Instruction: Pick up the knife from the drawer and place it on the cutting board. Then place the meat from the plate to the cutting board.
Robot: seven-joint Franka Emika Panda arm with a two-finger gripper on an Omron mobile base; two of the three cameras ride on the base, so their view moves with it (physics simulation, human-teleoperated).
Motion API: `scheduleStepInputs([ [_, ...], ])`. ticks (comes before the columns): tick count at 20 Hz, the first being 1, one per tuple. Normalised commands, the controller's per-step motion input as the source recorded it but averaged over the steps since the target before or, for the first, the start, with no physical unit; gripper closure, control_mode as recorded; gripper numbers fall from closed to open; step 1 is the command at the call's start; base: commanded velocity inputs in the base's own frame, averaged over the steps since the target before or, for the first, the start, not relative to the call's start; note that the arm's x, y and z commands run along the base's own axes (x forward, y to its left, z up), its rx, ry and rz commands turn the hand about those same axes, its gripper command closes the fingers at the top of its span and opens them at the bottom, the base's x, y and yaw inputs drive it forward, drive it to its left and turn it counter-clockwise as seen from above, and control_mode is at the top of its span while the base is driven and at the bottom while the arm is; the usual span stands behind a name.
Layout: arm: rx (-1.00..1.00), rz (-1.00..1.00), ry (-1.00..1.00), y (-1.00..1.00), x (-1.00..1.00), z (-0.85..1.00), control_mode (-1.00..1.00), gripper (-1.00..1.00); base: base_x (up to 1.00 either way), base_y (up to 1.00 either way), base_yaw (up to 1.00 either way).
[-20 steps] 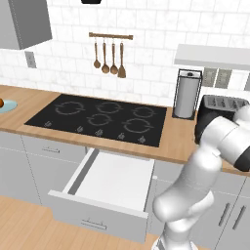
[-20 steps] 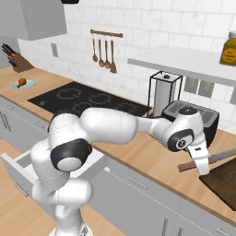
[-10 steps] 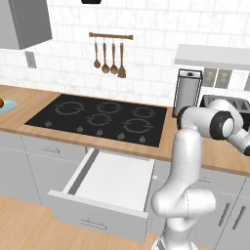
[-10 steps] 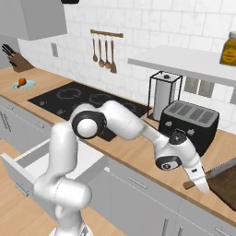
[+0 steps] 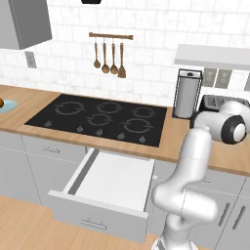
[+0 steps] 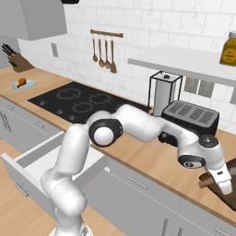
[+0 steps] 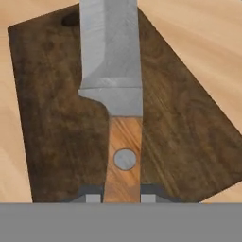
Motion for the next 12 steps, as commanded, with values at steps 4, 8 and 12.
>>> scheduleStepInputs([
  [4,0.13,0.1,0.01,-0.36,0.86,-0.06,-1.0,1.0,0.0,0.0,0.0],
  [8,0.09,0.12,0.01,-0.43,0.62,-0.26,-1.0,1.0,0.0,0.0,0.0],
  [12,0.11,0.1,0.0,-0.51,0.26,-0.08,-1.0,-1.0,0.0,0.0,0.0],
])
